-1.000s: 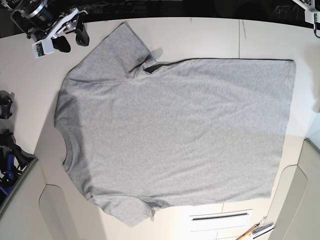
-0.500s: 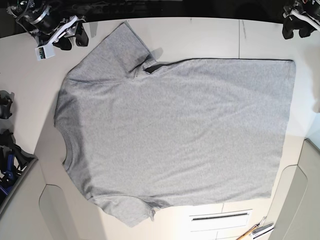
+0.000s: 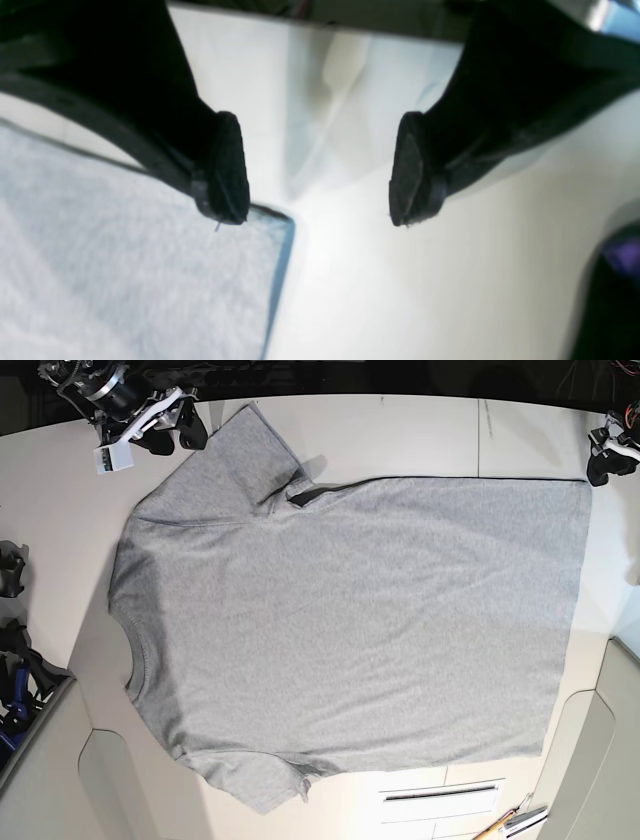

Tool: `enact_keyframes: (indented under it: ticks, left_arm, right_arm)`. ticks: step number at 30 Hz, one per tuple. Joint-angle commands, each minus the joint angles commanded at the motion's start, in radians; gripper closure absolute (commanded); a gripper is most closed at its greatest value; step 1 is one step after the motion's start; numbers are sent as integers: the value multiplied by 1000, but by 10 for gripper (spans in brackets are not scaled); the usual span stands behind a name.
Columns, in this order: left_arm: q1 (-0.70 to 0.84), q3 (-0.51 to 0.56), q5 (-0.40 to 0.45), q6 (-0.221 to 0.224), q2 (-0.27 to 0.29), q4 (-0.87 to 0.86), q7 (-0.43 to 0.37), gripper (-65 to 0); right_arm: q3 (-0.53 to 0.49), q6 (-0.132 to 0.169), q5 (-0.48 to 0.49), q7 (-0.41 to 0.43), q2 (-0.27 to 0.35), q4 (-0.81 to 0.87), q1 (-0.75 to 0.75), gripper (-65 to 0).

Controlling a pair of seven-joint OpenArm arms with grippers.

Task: Fold the T-shirt properly
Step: 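Move both grippers to the shirt's side edge and grasp the sleeve and hem corners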

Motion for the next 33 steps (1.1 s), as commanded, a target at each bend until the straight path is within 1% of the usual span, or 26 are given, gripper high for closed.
enact_keyframes:
  ticks: [4, 8, 11, 16, 22, 24, 26, 29, 33]
  left_arm:
    - [-42, 53, -3, 0, 0, -45, 3, -468]
    - [-46, 98, 2, 0, 1, -51, 3, -468]
    - [-57, 107, 12, 0, 3, -51, 4, -468]
    - [-56, 112, 11, 0, 3, -51, 23, -468]
    - [-57, 179, 13, 0, 3, -51, 22, -468]
    - [-57, 179, 14, 0, 3, -51, 22, -467]
    - [-57, 179, 17, 0, 4, -51, 22, -467]
    - [-57, 179, 17, 0, 4, -51, 22, -466]
    - [-63, 179, 21, 0, 8, -51, 21, -464]
  right_arm:
    - [-13, 0, -3, 0, 0, 0, 11, -343]
    - [-13, 0, -3, 0, -3, 0, 11, -343]
    - [-13, -1, -3, 0, -8, 0, 11, -343]
    - [-15, -1, -3, 0, -58, 0, 11, -343]
    - [-57, -5, -8, 2, -64, -1, 11, -343]
    - [-58, -12, -19, 4, -72, -2, 11, -343]
    - [-58, -12, -18, 8, -72, -9, 11, -343]
    - [-58, -12, -16, 30, -72, -38, 16, -343]
    - [-58, -11, 5, 33, -78, -137, 68, -343]
